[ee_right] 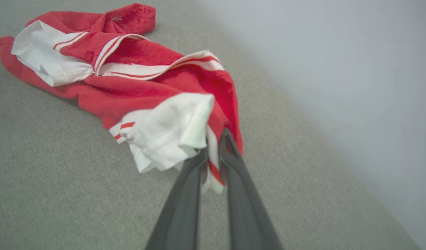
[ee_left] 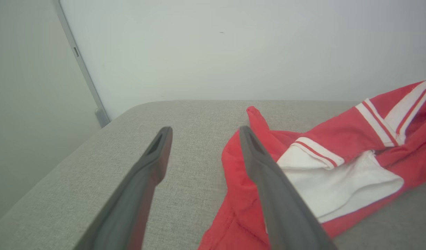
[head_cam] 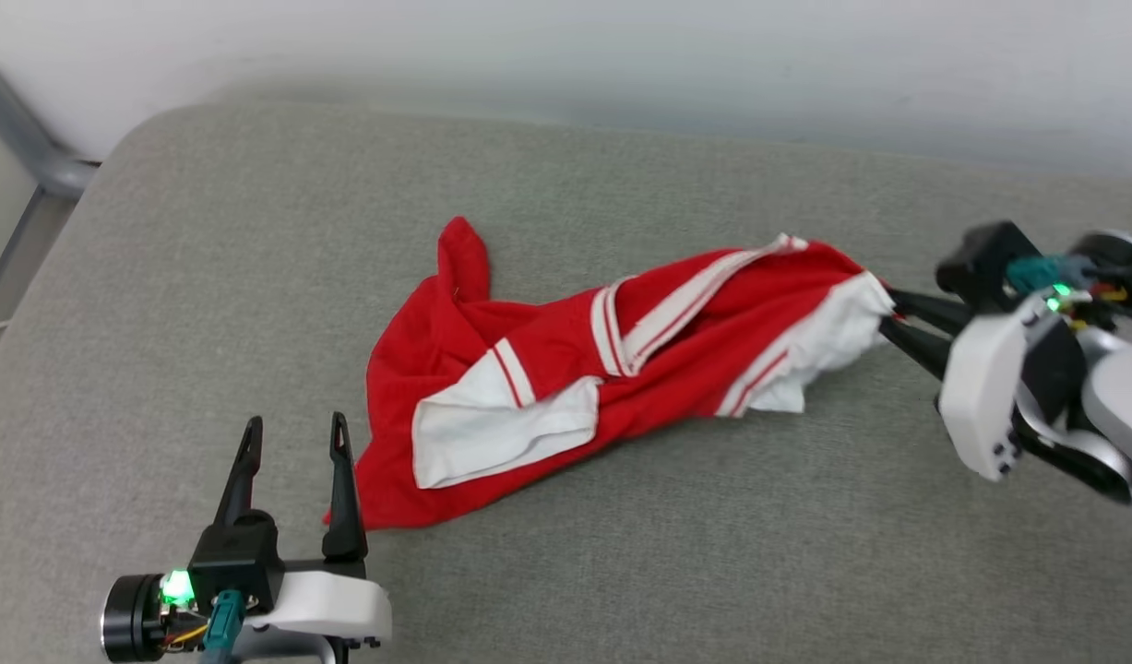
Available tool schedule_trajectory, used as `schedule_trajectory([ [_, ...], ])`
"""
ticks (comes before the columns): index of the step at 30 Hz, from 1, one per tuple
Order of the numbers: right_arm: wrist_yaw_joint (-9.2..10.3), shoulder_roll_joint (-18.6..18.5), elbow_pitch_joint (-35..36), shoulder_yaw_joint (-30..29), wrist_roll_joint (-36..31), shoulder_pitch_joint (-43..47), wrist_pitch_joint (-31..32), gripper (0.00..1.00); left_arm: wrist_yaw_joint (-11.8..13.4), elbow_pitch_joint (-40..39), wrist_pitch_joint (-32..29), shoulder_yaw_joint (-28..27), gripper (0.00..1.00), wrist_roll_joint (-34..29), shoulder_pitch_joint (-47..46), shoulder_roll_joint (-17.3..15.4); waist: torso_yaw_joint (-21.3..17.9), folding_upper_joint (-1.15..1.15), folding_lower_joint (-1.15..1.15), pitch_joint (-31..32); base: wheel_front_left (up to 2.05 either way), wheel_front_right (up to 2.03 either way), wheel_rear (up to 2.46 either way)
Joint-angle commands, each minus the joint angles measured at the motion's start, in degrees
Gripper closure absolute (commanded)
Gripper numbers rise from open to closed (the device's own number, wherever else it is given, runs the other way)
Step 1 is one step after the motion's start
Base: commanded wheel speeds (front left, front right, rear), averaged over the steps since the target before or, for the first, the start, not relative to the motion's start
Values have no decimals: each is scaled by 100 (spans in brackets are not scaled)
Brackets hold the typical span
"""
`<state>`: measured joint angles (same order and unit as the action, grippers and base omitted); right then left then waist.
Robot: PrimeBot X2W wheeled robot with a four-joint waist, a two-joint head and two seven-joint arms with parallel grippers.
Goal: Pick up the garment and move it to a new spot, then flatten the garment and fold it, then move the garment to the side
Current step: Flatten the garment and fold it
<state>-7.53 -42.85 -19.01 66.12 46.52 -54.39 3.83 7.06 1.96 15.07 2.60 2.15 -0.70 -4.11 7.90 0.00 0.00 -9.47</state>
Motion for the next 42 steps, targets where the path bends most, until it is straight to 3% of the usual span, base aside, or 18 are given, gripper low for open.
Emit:
schedule_trajectory([
  [1, 8, -111, 0, -104, 25, 197, -57, 100, 4, -18, 15, -21, 0, -38, 84, -8, -142, 0, 0, 114, 0, 0, 0],
  [11, 9, -610, -531, -1397, 249, 2244, -364, 100, 6, -66, 15, -54, 0, -56, 267, -5, -444, 0, 0, 247, 0, 0, 0],
  [22, 10, -239, -1663, -2285, 536, 4292, -428, 100, -27, -30, 15, -56, 0, -91, 294, -9, -533, 0, 0, 271, 0, 0, 0],
  [27, 11, -32, -1856, -2536, 560, 4624, -535, 100, -18, -14, 15, -80, 0, -78, 329, -16, -583, 0, 0, 311, 0, 0, 0],
  [28, 11, -17, -1840, -2667, 566, 4575, -646, 64, -15, -13, 15, -85, 0, -80, 353, -18, -602, 0, 0, 334, 0, 0, 0],
  [29, 11, -25, -1800, -2778, 491, 4509, -754, 13, -15, -11, 15, -87, 0, -81, 376, -20, -619, 0, 0, 359, 0, 0, 0],
  [30, 11, -31, -1752, -2904, 438, 4450, -869, 0, -20, -8, 15, -86, 0, -86, 393, -22, -635, 0, 0, 383, 0, 0, 0],
  [35, 7, -121, -1254, -3506, 152, 4237, -1135, 0, -38, -3, 15, -78, 0, -102, 436, -32, -686, 0, 0, 522, 0, 0, 0],
  [42, 7, -353, -27, -4589, -396, 4299, -722, 0, -25, -57, 15, -49, 0, -120, 512, -24, -680, 0, 0, 622, 0, 0, 0],
])
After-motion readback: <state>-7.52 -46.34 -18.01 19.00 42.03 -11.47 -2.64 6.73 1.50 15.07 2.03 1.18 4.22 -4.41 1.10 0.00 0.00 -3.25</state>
